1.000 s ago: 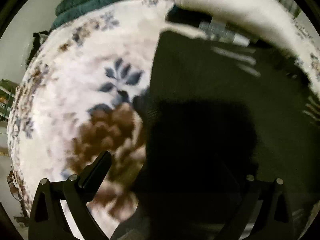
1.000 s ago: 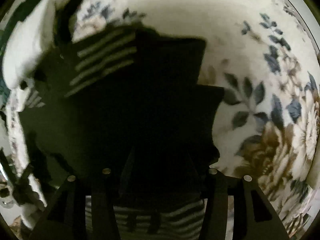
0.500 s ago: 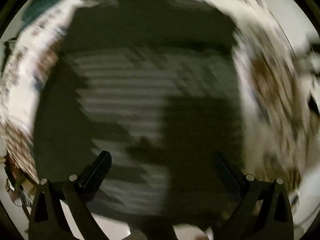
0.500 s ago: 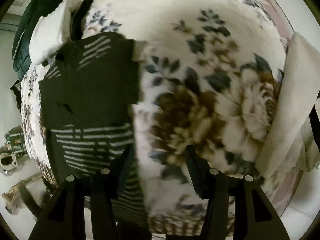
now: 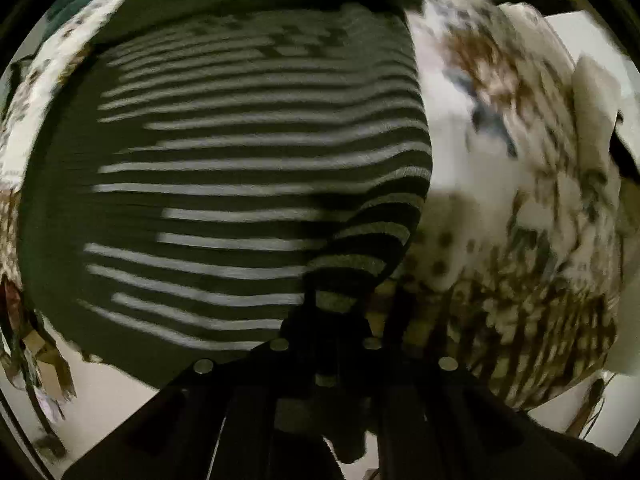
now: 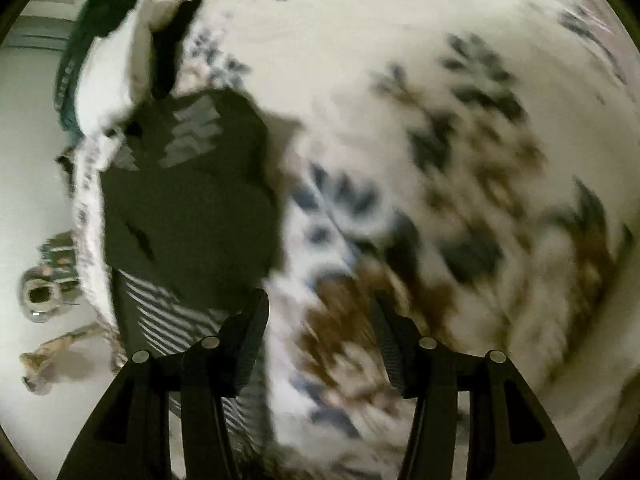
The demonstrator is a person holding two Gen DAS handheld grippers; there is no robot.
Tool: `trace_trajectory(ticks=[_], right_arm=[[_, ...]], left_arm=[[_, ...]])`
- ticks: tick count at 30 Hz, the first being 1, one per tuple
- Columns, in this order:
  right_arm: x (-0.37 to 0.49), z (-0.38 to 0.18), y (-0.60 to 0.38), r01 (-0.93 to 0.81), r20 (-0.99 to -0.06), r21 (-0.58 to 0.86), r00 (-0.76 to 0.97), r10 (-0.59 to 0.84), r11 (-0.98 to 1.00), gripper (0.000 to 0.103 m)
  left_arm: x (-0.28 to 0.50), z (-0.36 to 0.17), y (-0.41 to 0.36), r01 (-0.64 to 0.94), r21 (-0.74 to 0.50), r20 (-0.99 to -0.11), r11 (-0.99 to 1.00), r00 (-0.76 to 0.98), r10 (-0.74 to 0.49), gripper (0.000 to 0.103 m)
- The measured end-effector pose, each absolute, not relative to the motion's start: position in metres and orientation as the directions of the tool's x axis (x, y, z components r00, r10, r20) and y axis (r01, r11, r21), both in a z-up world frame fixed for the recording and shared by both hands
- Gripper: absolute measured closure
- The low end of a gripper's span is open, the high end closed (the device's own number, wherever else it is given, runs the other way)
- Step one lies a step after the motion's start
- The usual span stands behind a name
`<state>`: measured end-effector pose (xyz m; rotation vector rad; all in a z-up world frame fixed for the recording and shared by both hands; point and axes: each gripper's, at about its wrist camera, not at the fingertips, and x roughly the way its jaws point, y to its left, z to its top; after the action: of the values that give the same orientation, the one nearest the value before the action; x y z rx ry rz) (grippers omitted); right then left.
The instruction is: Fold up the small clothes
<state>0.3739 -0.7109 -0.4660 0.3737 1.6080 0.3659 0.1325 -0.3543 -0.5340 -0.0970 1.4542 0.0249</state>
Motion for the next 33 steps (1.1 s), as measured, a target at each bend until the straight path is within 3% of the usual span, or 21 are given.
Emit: trace_trajectory(ticks=[7,13,16,25,29,33], right_arm=[[0.471,-0.507,-0.669,0.086,-0.814,0.57,-0.08,0.576,0.817,0.048],[0.502,-0.57,-0.634,0.182,-0.745,0.579,-0.279,0.606,0.795,0.045],[0.503,-0.563,-0.618,0.152,-0.766,0.563,-0.273,0.582,0.813,0.099],[0.519,-0.448,-0.53,-0.018,-0.851,0.491,-0.226,0.475,0.871,0.099],[0.523,-0.398,-0.44,-0.115,-0.872,0.469,-0.22,0.438,0.876,0.1],[0.531,-0.384,-0.328,-0.208,-0.907,0.409,-0.201,0.371,0.888,0.1]], left_arm=[[0.13,-0.479,-0.322,-0.141,-0.042,-0.98,0.989,0.197,-0.014,0.099],[0.129,-0.471,-0.309,-0.171,-0.05,-0.974,0.984,0.226,-0.01,0.099],[0.128,-0.462,-0.296,-0.188,-0.07,-0.972,0.98,0.232,-0.025,0.099],[0.122,-0.416,-0.2,-0.353,-0.178,-0.946,0.919,0.319,-0.061,0.099],[0.111,-0.423,-0.133,-0.473,-0.259,-0.936,0.842,0.338,-0.098,0.099],[0.099,-0.45,-0.062,-0.575,-0.353,-0.921,0.738,0.353,-0.165,0.099]])
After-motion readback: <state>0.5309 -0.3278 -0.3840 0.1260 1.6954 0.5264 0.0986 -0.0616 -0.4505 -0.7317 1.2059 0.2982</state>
